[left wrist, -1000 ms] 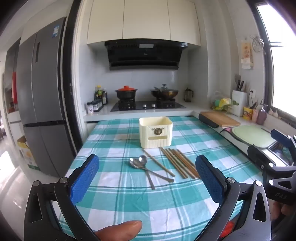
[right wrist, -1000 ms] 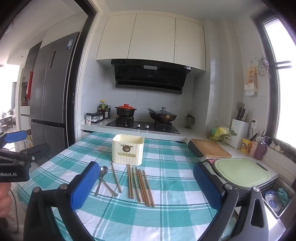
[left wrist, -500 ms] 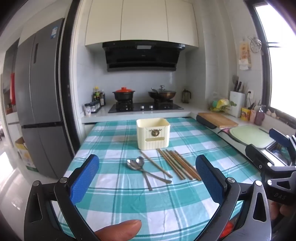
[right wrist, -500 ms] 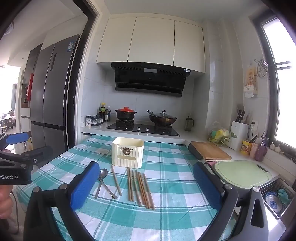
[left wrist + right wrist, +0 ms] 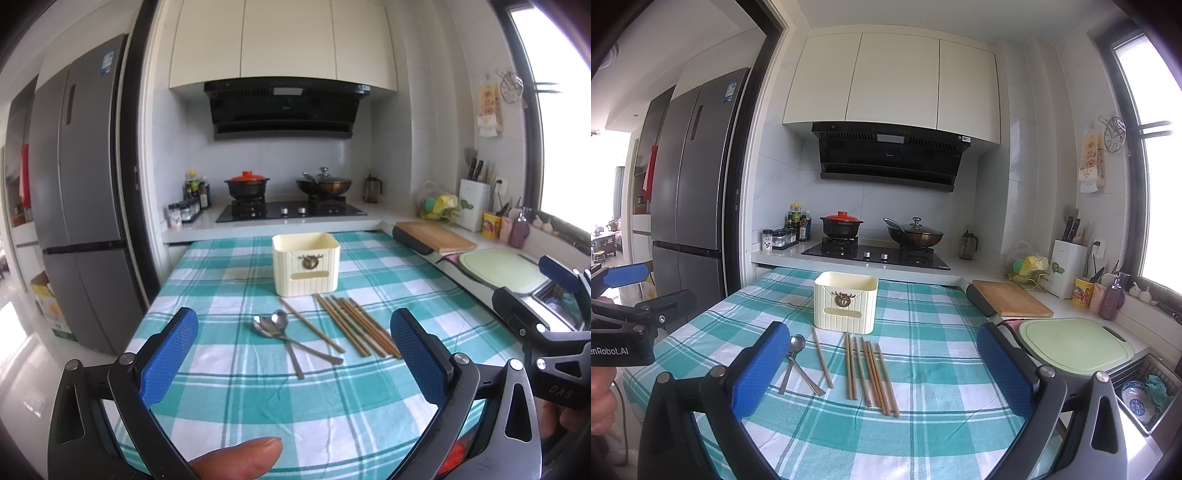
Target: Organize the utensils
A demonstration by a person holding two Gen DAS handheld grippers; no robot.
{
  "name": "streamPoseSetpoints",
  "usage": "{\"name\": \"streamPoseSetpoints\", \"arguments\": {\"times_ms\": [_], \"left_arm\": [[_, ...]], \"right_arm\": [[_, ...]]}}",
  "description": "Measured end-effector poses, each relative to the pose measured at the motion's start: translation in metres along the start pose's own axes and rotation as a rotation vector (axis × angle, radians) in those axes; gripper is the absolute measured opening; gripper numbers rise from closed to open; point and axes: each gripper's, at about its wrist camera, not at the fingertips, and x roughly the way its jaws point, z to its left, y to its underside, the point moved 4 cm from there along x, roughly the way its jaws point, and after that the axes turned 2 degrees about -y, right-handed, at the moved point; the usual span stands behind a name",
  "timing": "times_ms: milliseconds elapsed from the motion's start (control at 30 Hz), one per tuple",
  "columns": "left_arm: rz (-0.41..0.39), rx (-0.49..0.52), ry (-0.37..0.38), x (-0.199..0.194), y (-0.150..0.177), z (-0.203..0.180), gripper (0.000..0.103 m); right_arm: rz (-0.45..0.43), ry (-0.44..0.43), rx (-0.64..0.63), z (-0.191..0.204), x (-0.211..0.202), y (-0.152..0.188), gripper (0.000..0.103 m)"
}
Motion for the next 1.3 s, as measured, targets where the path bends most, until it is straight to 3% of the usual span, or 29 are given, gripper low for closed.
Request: {"name": "streamPoseSetpoints", "arguments": {"times_ms": [1300], "left_arm": [[0.017,-0.003,0.005,0.0062,0.0048,-0.0025,0.103]], "right_arm": [[0.007,0.005,0.002,-0.0001,0.0037,0.0015,0.103]]}}
